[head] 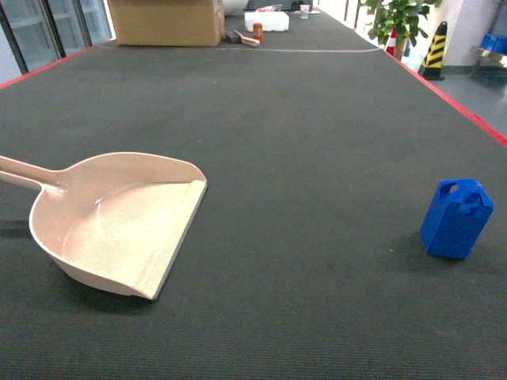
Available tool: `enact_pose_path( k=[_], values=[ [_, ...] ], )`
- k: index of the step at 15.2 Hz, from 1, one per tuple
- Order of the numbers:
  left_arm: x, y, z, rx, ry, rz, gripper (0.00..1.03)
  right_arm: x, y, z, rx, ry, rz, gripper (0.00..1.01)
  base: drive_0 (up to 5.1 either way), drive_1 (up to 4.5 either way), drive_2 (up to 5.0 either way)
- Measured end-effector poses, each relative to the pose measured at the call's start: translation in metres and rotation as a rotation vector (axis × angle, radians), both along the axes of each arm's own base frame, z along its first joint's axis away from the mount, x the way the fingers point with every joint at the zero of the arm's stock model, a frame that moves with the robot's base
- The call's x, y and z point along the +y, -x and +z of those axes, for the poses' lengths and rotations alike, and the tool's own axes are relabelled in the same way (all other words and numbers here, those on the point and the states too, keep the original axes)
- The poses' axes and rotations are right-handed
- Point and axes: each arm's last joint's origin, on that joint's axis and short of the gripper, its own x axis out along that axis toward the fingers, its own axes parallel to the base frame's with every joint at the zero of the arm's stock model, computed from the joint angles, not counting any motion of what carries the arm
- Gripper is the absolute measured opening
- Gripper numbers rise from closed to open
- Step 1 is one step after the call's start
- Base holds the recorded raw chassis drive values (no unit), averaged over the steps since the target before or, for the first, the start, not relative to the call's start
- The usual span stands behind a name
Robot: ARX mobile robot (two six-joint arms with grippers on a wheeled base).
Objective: Place part in tray to right shelf
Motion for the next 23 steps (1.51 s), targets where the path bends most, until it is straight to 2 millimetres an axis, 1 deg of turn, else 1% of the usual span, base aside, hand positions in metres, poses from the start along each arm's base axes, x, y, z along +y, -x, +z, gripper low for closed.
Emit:
enact_pose_path(
  k=[23],
  values=[
    [0.0, 0.0, 0.0, 0.0, 0.0, 0.0, 0.98, 0.0, 0.0, 0.0, 0.0, 0.0, 0.0, 0.98, 0.0, 0.0, 0.0]
  ],
)
